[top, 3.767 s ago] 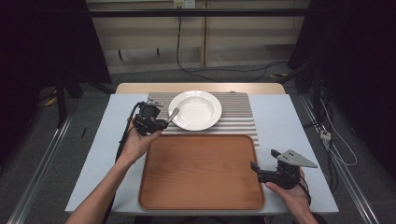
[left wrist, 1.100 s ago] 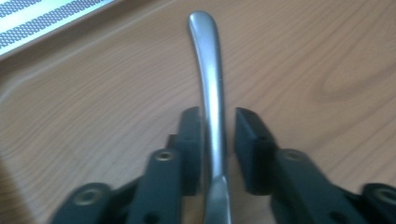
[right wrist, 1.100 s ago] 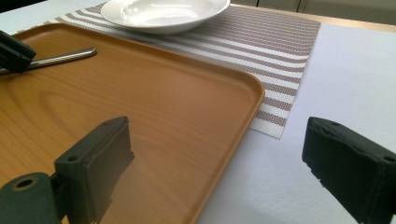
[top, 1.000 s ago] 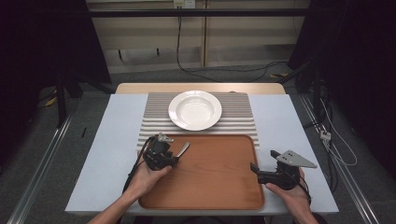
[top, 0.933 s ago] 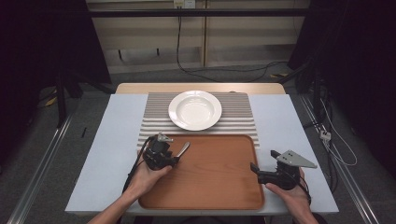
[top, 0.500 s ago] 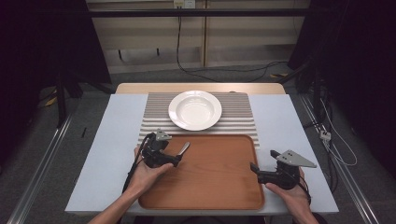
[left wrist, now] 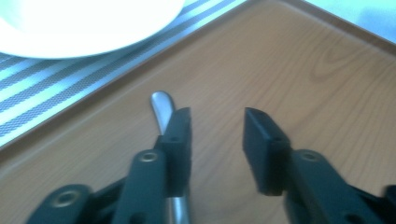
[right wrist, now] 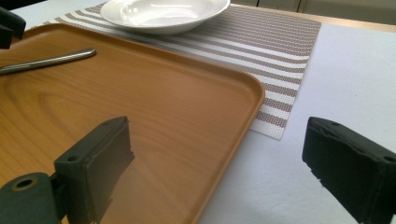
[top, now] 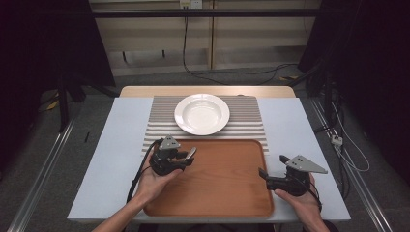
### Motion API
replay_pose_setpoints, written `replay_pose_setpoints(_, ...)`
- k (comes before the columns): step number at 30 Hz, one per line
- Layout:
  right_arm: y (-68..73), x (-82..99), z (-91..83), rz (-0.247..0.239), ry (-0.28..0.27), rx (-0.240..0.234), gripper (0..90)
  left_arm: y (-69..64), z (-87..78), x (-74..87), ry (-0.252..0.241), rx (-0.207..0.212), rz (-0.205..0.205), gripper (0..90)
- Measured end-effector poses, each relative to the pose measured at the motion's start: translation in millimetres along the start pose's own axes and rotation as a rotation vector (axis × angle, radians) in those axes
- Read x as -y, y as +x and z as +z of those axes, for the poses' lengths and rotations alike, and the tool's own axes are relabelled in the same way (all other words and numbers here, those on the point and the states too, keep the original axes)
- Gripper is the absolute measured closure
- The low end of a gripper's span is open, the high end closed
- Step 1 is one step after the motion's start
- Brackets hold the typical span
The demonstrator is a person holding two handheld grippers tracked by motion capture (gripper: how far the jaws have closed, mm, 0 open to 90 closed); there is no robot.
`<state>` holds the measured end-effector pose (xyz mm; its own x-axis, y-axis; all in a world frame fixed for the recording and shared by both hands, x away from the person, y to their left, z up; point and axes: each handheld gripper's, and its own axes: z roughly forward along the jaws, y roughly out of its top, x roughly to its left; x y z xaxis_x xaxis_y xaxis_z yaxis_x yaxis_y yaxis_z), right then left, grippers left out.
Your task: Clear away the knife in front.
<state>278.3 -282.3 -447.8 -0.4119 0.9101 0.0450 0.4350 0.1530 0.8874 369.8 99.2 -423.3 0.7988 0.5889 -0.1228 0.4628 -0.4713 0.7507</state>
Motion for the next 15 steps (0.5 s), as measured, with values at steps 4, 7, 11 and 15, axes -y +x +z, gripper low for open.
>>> replay_pose_setpoints(4, 0.0, -0.1, -0.3, 0.002, -0.001, 0.003, 7.9, 0.2, 4.1, 0.4, -0.004, 0.005, 0.003, 90.0)
replay_pose_setpoints(7, 0.1, 0.1, -0.2, 0.002, 0.0, 0.002, 7.9, 2.0, 14.1, 1.2, 0.043, -0.003, 0.023, 90.0)
replay_pose_setpoints(11, -0.6, 0.3, -0.8, 0.004, -0.002, 0.003, 7.9, 0.1, 22.2, 3.0, 0.073, -0.012, 0.039, 90.0)
replay_pose_setpoints(15, -0.2, 0.4, -1.5, 0.006, -0.001, 0.003, 7.9, -2.4, 30.8, 4.4, 0.112, -0.025, 0.067, 90.0)
